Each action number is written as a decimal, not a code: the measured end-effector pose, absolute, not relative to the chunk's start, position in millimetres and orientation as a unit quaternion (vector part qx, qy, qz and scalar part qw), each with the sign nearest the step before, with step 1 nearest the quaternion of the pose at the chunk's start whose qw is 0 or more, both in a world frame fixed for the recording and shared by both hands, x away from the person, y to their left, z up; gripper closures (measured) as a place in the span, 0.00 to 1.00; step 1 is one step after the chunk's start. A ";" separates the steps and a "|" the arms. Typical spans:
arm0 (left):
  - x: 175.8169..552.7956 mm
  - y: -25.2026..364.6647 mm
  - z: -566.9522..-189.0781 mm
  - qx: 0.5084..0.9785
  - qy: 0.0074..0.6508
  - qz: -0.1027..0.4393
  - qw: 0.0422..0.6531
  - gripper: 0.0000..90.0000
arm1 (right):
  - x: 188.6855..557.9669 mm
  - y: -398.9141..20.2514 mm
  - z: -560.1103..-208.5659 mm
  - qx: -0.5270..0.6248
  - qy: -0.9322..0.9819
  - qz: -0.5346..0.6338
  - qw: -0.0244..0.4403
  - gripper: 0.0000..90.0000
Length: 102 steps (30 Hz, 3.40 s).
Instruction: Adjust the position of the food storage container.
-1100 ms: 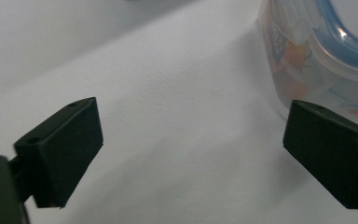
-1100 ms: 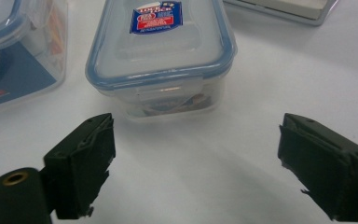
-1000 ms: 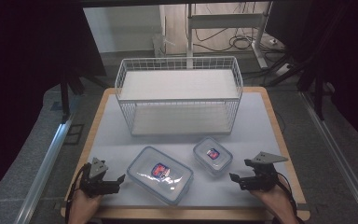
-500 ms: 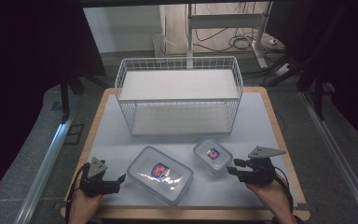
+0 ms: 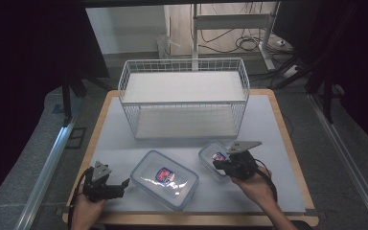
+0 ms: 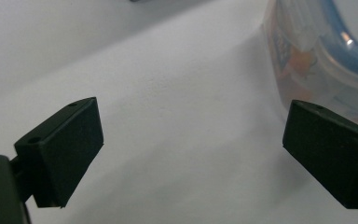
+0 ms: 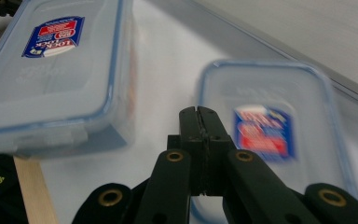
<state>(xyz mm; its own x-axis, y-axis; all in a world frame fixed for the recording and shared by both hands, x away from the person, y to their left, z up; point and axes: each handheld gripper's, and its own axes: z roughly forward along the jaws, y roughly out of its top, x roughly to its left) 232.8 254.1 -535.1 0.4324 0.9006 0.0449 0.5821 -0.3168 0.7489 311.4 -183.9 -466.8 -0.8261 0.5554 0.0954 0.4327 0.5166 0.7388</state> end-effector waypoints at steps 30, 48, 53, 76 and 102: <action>234.5 253.1 -536.8 0.782 0.475 0.235 0.327 0.06 | 315.3 -225.1 -486.9 0.337 0.873 0.338 0.103 0.99; 235.0 258.7 -535.9 0.776 0.479 0.234 0.337 0.07 | 378.6 -133.7 -489.3 0.310 0.886 0.330 0.097 0.99; 234.8 256.7 -535.4 0.775 0.480 0.229 0.342 0.07 | 368.8 -154.3 -487.1 0.320 0.884 0.323 0.108 0.99; 232.9 255.7 -523.8 0.779 0.478 0.185 0.362 0.30 | 316.4 -207.9 -480.1 0.321 0.863 0.377 0.097 0.99; 251.0 215.3 -522.9 0.810 0.444 0.105 0.367 1.00 | 253.3 -157.9 -504.4 0.260 0.885 0.387 0.014 0.99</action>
